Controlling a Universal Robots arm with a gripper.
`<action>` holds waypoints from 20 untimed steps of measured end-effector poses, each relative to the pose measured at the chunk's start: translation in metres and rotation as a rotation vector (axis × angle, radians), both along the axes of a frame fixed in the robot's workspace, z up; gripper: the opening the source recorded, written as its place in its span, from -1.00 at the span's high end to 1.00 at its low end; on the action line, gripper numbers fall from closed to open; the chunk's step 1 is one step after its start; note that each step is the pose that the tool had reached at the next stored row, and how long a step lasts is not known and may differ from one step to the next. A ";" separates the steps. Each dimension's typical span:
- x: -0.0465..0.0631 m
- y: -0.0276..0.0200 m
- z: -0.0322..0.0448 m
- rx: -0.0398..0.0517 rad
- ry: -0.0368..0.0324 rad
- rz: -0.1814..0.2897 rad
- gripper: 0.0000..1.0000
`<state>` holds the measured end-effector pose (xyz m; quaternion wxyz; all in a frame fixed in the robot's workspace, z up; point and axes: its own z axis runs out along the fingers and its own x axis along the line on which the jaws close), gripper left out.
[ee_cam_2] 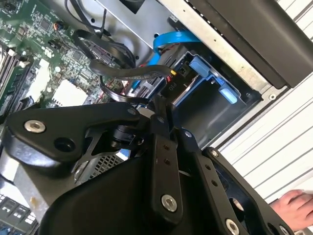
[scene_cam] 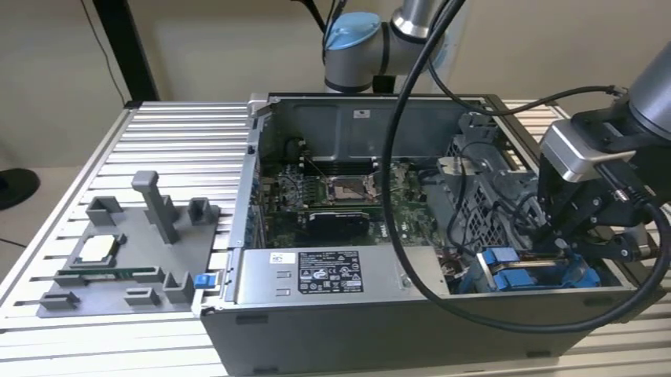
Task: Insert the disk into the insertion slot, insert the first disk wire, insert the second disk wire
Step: 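Insert the second disk wire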
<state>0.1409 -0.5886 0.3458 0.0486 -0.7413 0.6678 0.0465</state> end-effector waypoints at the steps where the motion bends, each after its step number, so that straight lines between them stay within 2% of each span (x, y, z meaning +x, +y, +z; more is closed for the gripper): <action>1: 0.000 0.0011 -0.0005 0.0000 -0.0001 -0.001 1.00; 6: 0.001 0.0022 -0.0021 -0.0002 -0.0006 -0.010 1.00; 20: 0.001 0.0022 -0.0075 -0.0007 -0.0008 -0.068 1.00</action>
